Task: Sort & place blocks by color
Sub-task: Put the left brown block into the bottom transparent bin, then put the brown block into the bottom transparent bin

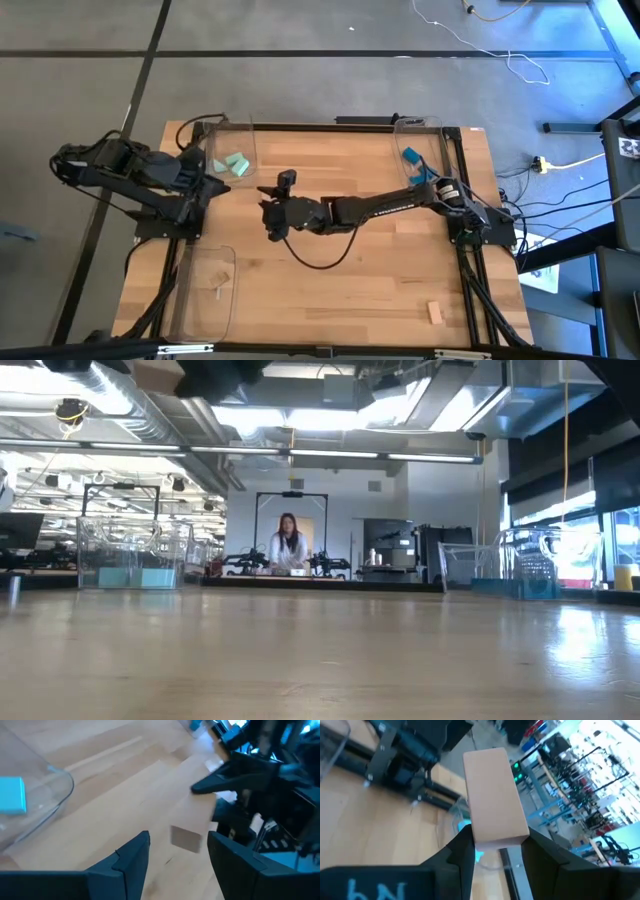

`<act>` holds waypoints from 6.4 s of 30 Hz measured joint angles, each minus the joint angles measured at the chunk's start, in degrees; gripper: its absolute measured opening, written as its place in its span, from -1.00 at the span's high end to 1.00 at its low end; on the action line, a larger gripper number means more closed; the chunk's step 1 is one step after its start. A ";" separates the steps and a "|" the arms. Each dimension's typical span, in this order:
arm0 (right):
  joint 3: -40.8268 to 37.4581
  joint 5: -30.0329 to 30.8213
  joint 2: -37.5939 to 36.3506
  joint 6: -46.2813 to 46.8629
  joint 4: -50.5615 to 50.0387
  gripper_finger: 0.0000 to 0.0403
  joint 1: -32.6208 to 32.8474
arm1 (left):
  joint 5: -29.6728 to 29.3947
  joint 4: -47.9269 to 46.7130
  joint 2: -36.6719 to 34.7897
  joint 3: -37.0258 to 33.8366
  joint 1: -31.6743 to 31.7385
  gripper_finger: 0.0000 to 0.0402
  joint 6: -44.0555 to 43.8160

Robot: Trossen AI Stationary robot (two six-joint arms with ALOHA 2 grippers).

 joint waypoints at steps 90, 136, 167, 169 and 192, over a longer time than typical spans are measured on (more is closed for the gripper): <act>11.37 6.63 -0.07 -2.65 -4.10 0.05 1.44 | 10.91 -8.52 -2.79 -0.11 0.00 0.38 14.83; 26.69 43.72 -7.43 -1.08 -24.45 0.04 15.85 | 46.68 17.57 10.53 -28.86 -26.55 0.38 11.02; 26.67 53.58 -7.54 20.04 -30.01 0.04 26.22 | 31.27 15.81 9.52 -26.51 -30.88 0.08 8.97; 26.61 53.54 -7.87 20.85 -32.84 0.05 26.89 | 28.45 12.72 8.25 -24.82 -30.88 0.08 9.33; 16.32 -23.03 -21.75 81.98 -89.00 0.25 16.25 | 7.47 3.07 3.90 -13.44 -29.07 0.08 8.29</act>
